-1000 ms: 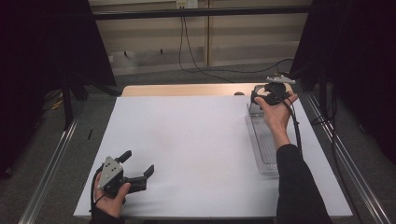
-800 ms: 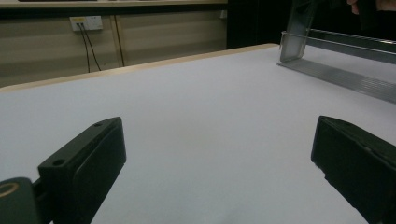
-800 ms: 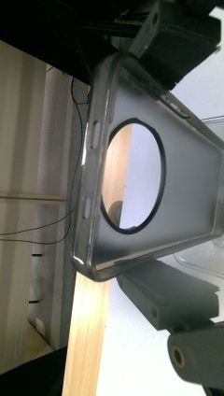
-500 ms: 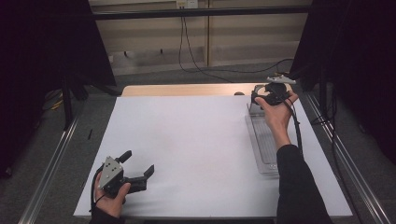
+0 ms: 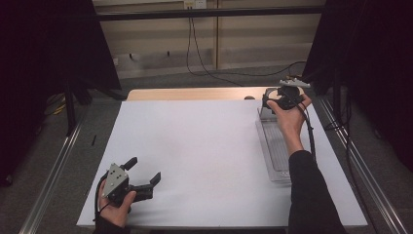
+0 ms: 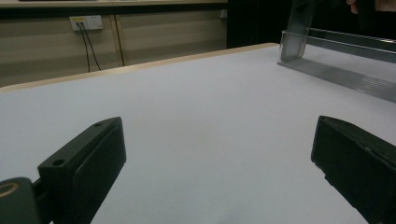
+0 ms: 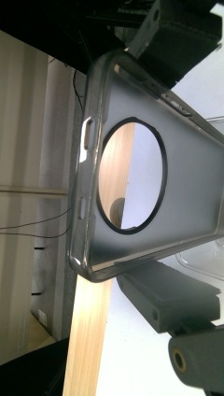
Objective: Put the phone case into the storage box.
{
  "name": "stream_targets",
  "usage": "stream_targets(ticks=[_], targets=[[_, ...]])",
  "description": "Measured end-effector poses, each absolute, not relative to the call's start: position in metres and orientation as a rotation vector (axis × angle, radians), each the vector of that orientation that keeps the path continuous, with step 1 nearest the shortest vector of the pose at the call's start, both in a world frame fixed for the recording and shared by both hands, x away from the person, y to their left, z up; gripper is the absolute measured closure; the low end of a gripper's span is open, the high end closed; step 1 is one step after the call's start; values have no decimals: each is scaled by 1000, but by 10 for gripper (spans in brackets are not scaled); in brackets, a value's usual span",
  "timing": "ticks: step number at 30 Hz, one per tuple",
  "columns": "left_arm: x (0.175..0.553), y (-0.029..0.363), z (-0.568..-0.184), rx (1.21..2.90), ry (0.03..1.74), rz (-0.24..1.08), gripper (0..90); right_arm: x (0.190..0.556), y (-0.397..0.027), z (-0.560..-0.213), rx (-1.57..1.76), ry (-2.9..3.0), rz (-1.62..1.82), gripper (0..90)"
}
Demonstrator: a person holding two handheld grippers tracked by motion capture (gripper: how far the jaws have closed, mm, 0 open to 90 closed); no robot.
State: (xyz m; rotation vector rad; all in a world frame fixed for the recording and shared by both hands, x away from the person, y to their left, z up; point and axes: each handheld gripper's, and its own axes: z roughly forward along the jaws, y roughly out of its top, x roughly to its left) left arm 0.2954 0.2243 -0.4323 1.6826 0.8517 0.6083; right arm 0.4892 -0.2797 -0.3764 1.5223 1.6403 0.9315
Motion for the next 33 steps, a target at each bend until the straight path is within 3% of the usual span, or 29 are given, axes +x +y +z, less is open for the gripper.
stream_targets(ticks=[11, 33], targets=[[295, 224, -432, 1679, 853, 605, 31, 490, -282, -378, 1515, 1641, 965, 8], [296, 224, -432, 1687, 849, 614, 32, 488, -287, -368, 1460, 1575, 1127, 10]])
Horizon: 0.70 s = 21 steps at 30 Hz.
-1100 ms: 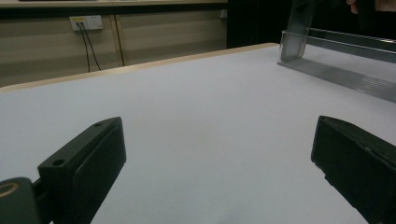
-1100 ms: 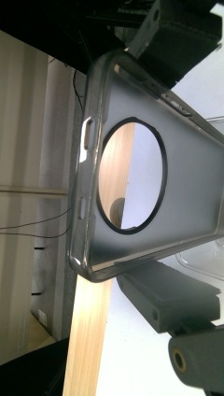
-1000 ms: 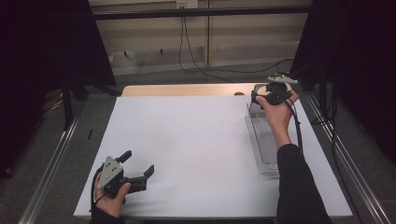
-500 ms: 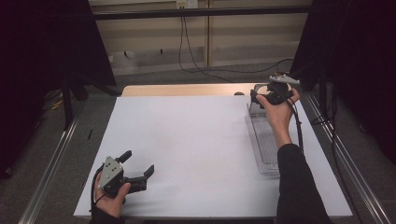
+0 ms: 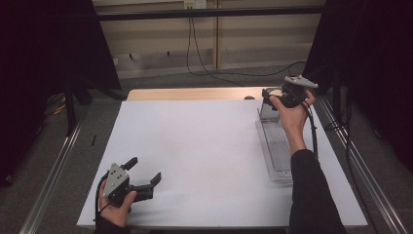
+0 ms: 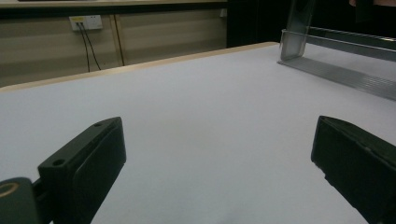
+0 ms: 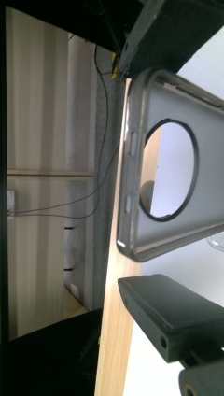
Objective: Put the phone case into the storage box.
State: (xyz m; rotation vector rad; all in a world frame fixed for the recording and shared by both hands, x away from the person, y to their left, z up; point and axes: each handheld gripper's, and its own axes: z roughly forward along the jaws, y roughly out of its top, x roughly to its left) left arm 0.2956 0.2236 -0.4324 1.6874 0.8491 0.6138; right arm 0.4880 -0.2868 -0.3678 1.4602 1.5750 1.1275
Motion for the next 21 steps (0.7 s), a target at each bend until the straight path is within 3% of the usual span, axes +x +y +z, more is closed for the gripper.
stream_targets(ticks=[21], targets=[[298, 225, -433, 1672, 868, 618, 32, 481, -292, -356, 1417, 1539, 1203, 1]])
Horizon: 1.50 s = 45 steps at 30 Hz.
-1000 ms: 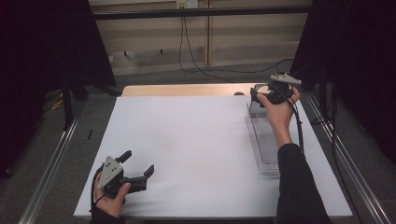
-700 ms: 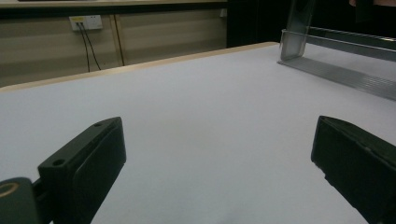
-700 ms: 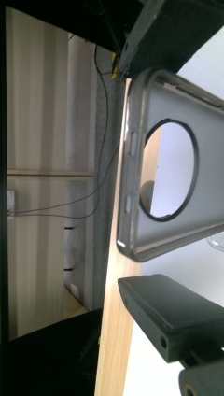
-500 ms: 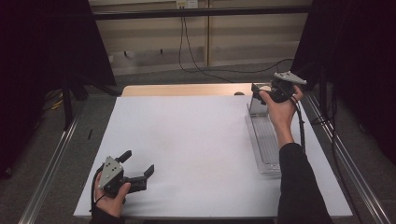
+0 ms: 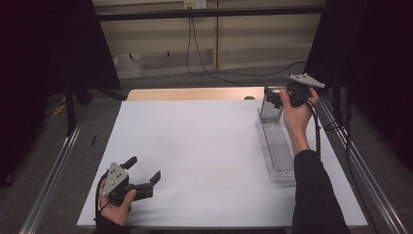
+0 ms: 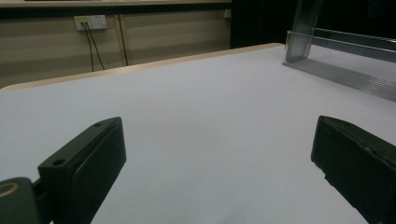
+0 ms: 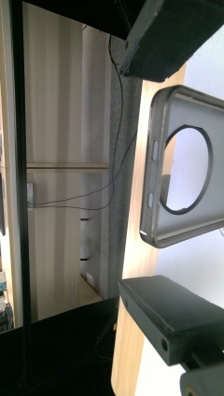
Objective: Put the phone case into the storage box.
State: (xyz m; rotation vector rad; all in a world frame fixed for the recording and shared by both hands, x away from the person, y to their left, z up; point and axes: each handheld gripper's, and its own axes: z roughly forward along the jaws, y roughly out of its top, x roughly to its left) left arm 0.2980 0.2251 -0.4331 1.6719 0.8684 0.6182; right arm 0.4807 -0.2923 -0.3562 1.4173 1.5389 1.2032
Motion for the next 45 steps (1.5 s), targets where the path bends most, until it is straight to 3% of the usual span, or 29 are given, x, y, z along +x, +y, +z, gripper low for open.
stream_targets(ticks=[45], targets=[[295, 229, -427, 1623, 865, 645, 30, 424, -300, -374, 1311, 1636, 1279, 0]])
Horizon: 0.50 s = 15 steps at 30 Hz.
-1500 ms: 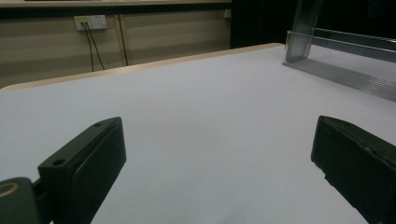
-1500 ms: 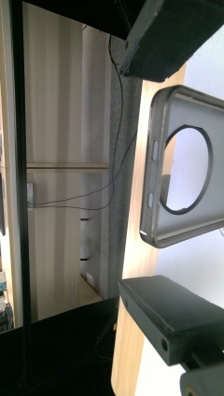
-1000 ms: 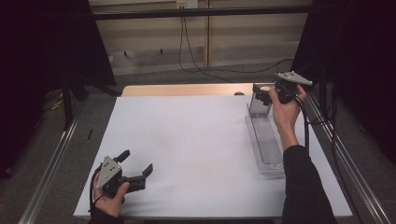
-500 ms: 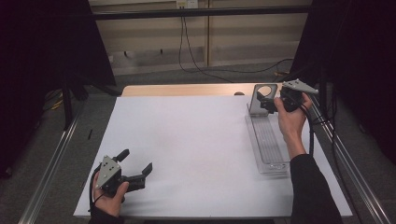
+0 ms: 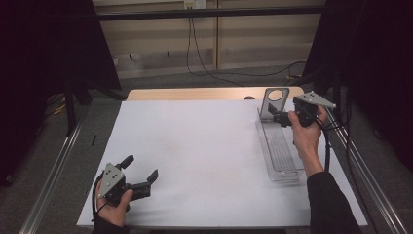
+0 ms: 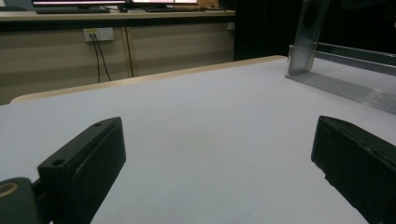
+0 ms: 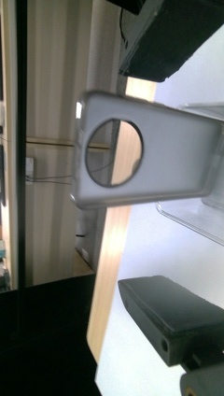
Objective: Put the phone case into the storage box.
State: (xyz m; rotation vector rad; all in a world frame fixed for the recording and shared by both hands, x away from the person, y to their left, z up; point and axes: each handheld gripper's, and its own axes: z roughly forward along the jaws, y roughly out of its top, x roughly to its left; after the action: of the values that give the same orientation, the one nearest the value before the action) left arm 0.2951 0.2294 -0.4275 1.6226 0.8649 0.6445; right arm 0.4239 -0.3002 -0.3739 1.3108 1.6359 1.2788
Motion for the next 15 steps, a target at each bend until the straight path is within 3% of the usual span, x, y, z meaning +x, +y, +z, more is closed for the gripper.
stream_targets(ticks=[15], targets=[[295, 230, -427, 1621, 869, 656, 28, 401, -297, -386, 1272, 1624, 1342, 0]])
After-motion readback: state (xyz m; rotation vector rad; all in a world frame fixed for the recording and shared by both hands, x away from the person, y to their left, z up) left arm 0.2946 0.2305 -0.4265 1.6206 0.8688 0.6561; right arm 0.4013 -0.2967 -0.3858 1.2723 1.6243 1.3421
